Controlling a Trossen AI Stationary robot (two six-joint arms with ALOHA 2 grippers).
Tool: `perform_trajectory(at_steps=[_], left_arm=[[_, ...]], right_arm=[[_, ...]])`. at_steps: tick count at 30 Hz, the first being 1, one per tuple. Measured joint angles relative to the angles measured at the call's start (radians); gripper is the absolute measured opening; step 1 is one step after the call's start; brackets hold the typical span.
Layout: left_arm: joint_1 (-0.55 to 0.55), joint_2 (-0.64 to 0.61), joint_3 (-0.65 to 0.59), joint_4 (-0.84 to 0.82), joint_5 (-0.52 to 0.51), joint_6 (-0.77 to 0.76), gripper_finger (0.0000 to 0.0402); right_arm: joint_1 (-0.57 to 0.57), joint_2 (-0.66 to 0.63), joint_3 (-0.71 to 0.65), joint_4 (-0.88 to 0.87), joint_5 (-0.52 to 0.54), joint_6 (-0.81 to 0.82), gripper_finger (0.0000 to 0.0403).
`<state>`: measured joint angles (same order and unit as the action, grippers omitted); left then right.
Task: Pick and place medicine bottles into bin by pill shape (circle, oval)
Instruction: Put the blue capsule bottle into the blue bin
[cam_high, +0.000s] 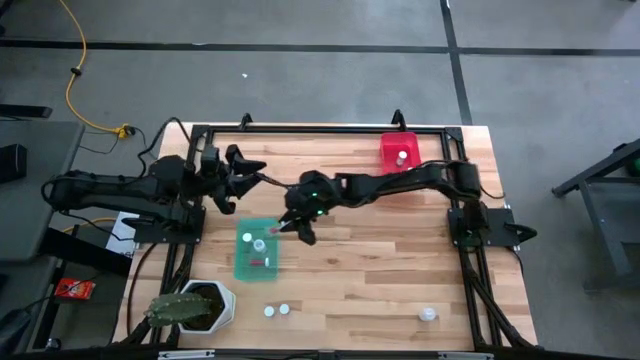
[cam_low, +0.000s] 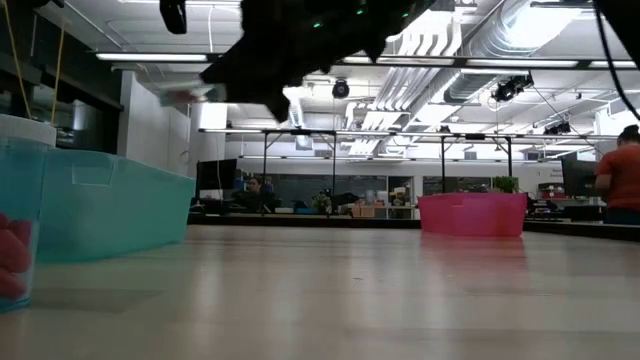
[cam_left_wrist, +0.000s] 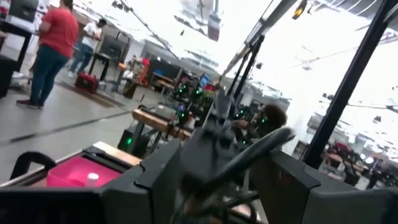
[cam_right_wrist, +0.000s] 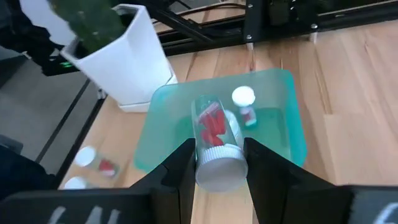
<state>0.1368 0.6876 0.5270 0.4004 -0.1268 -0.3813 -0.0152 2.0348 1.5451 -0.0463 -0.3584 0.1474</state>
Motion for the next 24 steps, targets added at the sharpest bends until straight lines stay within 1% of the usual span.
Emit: perform_trajectory(at_steps=[6, 10, 14, 18, 21, 24], left_arm=[[0.0, -0.036, 0.0, -0.002, -0.006, 0.0, 0.0177], [0.0, -0.04, 0.0, -0.022, 0.026, 0.0, 0.0177], [0.0, -0.046, 0.0, -0.105, 0.073, -0.002, 0.0177], [0.0, -0.058, 0.0, -0.197, 0.078, -0.007, 0.0177], [0.0, -0.064, 0.0, -0.245, 0.06, -0.007, 0.0177], [0.0, -0.063, 0.0, -0.27, 0.028, 0.001, 0.0177]], right_arm=[[0.012, 0.133, 0.131, -0.012, -0.016, 0.01, 0.0107], [0.009, 0.127, 0.189, -0.121, -0.018, -0.008, 0.0109], [-0.011, 0.036, 0.2, -0.338, -0.007, -0.101, 0.0109], [-0.029, -0.094, 0.146, -0.516, 0.035, -0.171, 0.011], [-0.038, -0.203, 0.08, -0.573, 0.064, -0.174, 0.011], [-0.046, -0.333, -0.011, -0.58, 0.116, -0.15, 0.011]])
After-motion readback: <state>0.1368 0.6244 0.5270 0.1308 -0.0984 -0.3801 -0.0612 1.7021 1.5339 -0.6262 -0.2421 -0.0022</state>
